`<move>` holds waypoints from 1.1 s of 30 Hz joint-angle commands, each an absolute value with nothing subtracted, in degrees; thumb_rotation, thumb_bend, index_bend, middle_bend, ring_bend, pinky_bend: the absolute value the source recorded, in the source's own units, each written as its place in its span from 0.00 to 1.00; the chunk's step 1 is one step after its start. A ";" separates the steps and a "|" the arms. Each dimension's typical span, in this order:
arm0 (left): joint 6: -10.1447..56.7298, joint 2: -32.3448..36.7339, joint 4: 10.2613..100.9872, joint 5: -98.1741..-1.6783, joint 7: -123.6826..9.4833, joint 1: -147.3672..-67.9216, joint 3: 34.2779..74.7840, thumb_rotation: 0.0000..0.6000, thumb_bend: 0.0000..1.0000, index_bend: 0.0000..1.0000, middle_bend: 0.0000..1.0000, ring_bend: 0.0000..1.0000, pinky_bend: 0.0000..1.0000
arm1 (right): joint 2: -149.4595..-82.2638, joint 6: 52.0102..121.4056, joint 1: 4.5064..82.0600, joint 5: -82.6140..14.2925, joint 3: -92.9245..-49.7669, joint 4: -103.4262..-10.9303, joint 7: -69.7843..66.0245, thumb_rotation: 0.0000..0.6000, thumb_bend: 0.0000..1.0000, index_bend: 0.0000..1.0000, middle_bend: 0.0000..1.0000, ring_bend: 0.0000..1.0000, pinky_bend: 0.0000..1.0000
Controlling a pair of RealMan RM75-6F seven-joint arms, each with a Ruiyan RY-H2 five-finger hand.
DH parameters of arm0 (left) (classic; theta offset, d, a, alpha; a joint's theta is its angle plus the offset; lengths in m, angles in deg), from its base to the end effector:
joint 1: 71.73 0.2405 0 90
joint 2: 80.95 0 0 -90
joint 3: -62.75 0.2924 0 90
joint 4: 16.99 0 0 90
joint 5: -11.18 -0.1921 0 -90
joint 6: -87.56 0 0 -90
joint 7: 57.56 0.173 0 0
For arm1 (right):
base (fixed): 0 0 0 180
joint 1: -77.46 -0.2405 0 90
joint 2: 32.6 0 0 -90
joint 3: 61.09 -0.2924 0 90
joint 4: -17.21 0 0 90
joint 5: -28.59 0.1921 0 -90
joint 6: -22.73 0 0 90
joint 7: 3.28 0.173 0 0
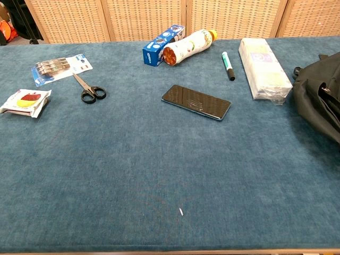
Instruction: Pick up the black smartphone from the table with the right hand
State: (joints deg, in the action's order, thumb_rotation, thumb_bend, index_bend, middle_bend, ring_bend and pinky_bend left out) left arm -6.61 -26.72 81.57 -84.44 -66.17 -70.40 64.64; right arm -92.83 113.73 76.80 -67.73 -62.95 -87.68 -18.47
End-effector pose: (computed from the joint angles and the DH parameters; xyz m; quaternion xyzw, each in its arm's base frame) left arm -0.3113 0.1587 0.2395 -0.5908 -0.3928 -0.4347 0.5547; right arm -0.2791 -0.1808 0.2030 0.6306 -0.3067 0.3975 0.5918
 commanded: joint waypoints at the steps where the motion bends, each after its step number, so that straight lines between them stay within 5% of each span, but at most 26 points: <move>1: -6.71 -26.64 81.48 -84.54 -66.06 -70.35 64.66 1.00 0.00 0.06 0.00 0.00 0.05 | -92.80 113.52 76.73 -67.71 -62.86 -87.68 -18.41 1.00 0.00 0.11 0.00 0.00 0.00; 13: -6.61 -27.43 81.77 -82.81 -67.95 -70.54 63.81 1.00 0.00 0.06 0.00 0.00 0.05 | -94.75 103.36 69.43 -65.93 -66.01 -91.34 -26.15 1.00 0.01 0.11 0.00 0.00 0.00; 18: -6.48 -27.82 82.03 -82.41 -68.66 -70.57 63.68 1.00 0.00 0.06 0.00 0.00 0.05 | -98.76 92.17 60.43 -59.63 -71.13 -93.50 -33.20 1.00 0.25 0.11 0.00 0.00 0.00; 25: -5.63 -28.44 81.89 -81.62 -70.21 -70.90 63.50 1.00 0.00 0.06 0.00 0.00 0.05 | -111.50 80.74 47.36 -44.93 -77.12 -88.20 -48.54 1.00 0.31 0.11 0.00 0.00 0.00; 33: -4.23 -29.25 81.72 -81.27 -72.24 -71.48 63.60 1.00 0.00 0.06 0.00 0.00 0.05 | -126.21 79.00 36.72 -29.98 -79.27 -76.85 -61.51 1.00 0.41 0.11 0.00 0.00 0.00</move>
